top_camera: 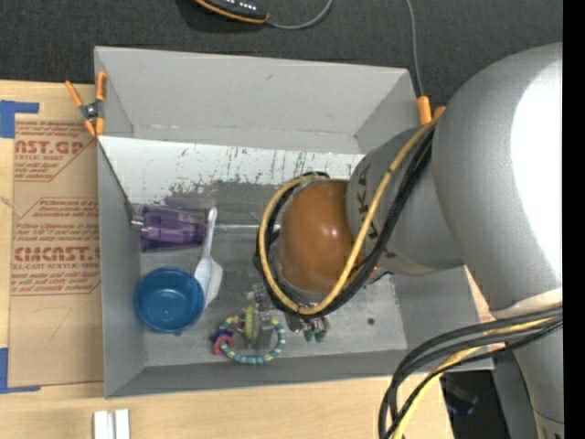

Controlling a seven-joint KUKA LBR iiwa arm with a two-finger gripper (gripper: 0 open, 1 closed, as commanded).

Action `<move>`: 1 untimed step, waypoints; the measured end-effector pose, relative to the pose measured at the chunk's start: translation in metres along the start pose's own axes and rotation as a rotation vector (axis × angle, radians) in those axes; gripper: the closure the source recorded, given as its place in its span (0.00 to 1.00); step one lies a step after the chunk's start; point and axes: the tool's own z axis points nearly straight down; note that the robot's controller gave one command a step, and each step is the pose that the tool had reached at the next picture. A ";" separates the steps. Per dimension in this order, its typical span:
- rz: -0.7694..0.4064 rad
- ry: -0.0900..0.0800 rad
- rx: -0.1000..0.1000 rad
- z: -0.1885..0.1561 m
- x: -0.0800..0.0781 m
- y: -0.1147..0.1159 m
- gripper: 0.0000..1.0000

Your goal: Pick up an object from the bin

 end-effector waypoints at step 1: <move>0.000 0.000 0.000 0.000 0.000 0.000 1.00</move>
Offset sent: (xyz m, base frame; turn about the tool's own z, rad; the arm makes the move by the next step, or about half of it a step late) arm 0.0009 0.0032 -0.0041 0.0116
